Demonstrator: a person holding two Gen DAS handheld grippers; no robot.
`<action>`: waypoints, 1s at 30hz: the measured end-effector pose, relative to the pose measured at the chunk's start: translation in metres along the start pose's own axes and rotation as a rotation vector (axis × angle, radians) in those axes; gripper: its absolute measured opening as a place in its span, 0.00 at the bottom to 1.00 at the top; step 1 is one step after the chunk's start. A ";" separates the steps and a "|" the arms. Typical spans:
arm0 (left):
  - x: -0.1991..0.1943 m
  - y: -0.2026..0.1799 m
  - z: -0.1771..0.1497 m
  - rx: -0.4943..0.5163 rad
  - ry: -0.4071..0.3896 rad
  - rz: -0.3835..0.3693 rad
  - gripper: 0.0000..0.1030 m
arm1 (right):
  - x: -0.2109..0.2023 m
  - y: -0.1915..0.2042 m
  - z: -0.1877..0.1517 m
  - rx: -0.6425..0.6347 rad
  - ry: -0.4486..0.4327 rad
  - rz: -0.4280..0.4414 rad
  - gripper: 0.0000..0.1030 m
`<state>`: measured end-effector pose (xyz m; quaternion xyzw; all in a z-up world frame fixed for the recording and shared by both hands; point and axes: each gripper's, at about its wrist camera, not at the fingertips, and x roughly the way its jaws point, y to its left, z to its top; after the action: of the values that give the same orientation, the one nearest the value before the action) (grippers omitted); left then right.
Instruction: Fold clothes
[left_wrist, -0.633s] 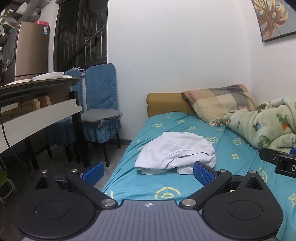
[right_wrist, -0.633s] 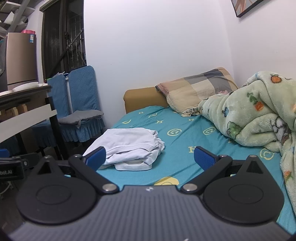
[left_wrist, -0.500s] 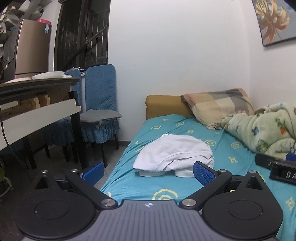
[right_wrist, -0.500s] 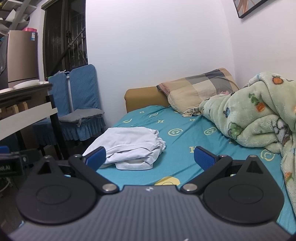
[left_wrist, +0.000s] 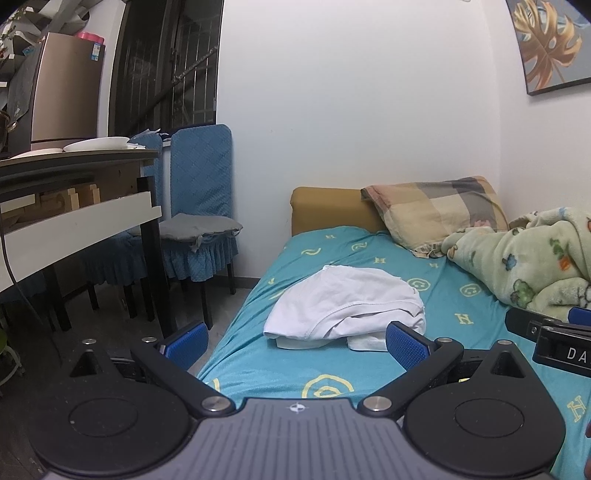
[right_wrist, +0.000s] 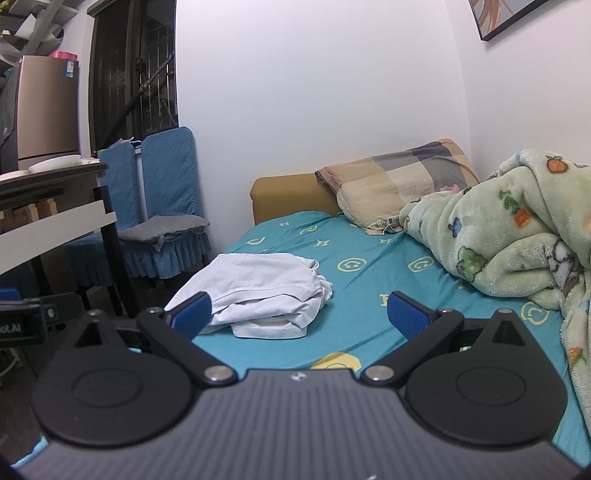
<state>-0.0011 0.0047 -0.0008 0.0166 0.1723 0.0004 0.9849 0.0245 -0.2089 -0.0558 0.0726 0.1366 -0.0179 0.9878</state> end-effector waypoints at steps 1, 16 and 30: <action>0.001 0.000 0.000 0.001 0.000 0.001 1.00 | 0.000 0.000 0.000 -0.001 0.001 0.000 1.00; 0.003 0.001 -0.002 -0.001 0.008 0.000 1.00 | -0.002 -0.002 0.000 0.009 -0.003 0.013 1.00; 0.006 0.000 -0.007 0.005 0.008 -0.012 1.00 | -0.005 -0.001 -0.001 0.010 -0.015 0.016 1.00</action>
<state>0.0022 0.0050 -0.0089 0.0178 0.1765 -0.0058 0.9841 0.0191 -0.2097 -0.0557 0.0785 0.1284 -0.0114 0.9885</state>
